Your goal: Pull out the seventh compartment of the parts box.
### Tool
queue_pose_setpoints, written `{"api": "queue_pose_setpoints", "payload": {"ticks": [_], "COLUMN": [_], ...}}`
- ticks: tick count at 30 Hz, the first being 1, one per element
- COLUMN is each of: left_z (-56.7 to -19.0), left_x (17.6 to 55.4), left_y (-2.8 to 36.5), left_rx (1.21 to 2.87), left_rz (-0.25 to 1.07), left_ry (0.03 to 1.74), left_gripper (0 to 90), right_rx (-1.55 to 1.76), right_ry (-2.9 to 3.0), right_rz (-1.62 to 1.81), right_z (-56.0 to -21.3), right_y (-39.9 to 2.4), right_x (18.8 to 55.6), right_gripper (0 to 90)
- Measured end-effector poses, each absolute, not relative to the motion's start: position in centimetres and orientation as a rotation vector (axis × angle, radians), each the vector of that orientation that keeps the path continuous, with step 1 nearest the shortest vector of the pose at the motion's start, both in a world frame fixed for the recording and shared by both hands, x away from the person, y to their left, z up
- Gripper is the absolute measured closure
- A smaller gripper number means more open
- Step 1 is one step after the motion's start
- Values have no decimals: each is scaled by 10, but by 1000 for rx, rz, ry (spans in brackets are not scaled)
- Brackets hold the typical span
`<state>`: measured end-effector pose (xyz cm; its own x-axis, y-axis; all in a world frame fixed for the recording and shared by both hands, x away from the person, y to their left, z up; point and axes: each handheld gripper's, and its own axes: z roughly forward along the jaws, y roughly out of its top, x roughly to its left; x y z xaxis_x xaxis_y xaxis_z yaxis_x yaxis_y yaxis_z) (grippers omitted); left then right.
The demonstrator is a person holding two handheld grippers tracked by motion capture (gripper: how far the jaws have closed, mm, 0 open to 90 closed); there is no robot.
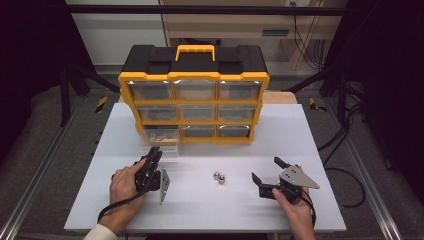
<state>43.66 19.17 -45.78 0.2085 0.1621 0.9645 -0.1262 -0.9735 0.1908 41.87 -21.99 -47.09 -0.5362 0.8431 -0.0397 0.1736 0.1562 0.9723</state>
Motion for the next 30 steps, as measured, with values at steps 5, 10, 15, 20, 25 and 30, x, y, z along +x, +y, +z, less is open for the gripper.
{"api": "queue_pose_setpoints", "payload": {"ticks": [5, 10, 15, 20, 25, 30], "left_z": [-455, -455, -448, -444, -441, -437], "left_x": [439, 440, 438, 436, 433, 428], "left_y": [193, 192, 193, 193, 193, 193], "left_rx": [2237, 2145, 2163, 2121, 2084, 2050], "left_rz": [1805, 1737, 1694, 1600, 1455, 1349], "left_ry": [90, 151, 211, 296, 418, 495], "left_gripper": [547, 417, 378, 357, 299, 255], "right_rx": [969, 969, 971, 970, 967, 973], "right_ry": [1828, 1837, 1834, 1830, 1838, 1833], "right_rz": [1416, 1408, 1408, 1413, 1403, 1412], "right_z": [-471, -471, -471, -471, -471, -471], "right_y": [-220, -220, -220, -220, -220, -220], "right_x": [419, 418, 418, 419, 419, 419], "right_gripper": [50, 50, 48, 48, 48, 47]}}
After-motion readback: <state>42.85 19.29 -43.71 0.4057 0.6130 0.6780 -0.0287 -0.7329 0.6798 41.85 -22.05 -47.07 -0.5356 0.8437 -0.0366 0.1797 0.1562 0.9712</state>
